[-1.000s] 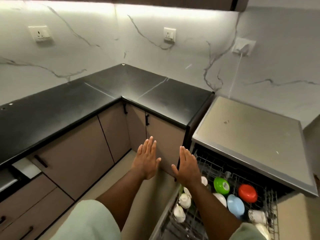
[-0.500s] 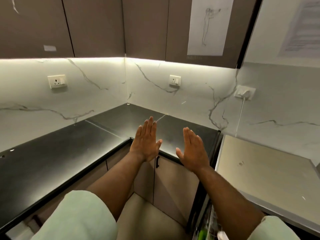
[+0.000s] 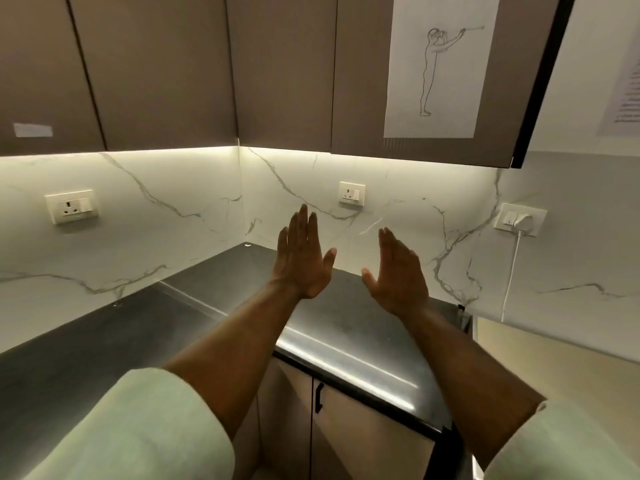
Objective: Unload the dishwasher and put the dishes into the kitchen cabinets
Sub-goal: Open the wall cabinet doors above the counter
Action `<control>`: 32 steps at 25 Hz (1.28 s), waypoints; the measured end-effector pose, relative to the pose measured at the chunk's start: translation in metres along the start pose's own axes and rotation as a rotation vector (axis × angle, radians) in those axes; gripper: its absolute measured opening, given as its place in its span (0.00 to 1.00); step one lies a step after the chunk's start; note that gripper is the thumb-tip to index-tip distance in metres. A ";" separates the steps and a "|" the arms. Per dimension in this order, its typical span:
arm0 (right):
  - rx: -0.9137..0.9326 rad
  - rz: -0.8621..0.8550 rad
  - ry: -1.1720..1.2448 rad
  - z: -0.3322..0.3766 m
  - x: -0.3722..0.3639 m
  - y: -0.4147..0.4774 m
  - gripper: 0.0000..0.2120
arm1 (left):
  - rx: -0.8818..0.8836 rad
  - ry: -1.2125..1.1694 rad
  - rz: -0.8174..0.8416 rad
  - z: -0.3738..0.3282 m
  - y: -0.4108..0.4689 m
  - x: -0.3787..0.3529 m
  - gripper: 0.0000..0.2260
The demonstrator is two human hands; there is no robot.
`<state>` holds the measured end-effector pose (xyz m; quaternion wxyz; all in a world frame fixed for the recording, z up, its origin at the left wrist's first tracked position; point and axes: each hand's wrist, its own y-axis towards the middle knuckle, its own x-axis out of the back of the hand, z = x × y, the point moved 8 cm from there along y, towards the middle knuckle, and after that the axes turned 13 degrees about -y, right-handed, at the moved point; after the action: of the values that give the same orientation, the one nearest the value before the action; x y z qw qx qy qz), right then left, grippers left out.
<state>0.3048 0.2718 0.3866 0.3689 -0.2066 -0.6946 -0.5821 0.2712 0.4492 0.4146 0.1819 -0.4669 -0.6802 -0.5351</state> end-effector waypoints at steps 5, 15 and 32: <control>-0.058 -0.060 -0.045 -0.032 -0.023 0.101 0.40 | -0.024 -0.048 -0.037 0.026 0.109 -0.028 0.35; -0.265 -0.099 0.066 -0.041 -0.066 0.219 0.35 | -0.075 -0.183 -0.041 0.052 0.248 -0.061 0.33; -1.183 -0.552 1.463 -0.091 -0.113 0.306 0.10 | 0.187 -0.806 -0.184 0.077 0.372 -0.087 0.21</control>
<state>0.6216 0.2726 0.5068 0.3962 0.2233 0.0852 -0.8865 0.6423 0.4770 0.5295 -0.1057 -0.5576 -0.7813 -0.2597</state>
